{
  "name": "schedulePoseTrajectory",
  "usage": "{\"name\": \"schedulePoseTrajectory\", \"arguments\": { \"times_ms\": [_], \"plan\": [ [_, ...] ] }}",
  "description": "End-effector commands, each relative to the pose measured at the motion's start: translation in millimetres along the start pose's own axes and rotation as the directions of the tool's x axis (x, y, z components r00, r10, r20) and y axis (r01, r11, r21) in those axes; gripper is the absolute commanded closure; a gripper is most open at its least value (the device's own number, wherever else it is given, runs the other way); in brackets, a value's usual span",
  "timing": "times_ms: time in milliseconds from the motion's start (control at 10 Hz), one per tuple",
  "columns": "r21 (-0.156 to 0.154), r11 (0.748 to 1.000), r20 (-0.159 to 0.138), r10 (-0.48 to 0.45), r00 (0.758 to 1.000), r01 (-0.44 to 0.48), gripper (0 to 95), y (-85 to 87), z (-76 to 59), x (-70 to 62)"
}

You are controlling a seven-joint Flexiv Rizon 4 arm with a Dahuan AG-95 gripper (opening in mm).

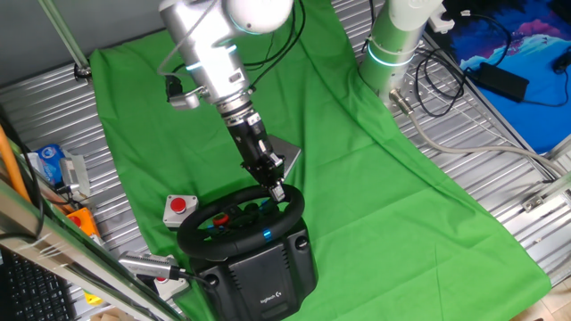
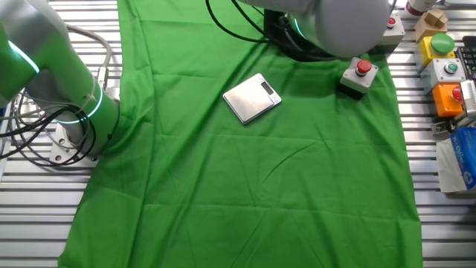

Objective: Rotate the steering wheel 90 degrees counterclockwise

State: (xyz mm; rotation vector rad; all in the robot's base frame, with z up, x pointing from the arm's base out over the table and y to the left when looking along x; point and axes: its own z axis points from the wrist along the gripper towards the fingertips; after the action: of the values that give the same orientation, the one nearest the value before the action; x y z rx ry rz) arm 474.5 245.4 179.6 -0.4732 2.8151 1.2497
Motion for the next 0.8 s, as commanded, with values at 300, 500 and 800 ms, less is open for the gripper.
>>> {"name": "schedulePoseTrajectory", "arguments": {
  "times_ms": [300,500,800],
  "plan": [
    [0.102,0.995,-0.106,0.015,0.994,-0.004,95.0,7.3,-17.1,-21.2],
    [0.275,0.960,-0.168,0.003,0.986,0.044,95.0,6.8,-24.0,-31.1],
    [0.354,0.926,-0.226,-0.051,0.973,0.132,95.0,-16.5,-37.1,-38.0]
  ]
}}
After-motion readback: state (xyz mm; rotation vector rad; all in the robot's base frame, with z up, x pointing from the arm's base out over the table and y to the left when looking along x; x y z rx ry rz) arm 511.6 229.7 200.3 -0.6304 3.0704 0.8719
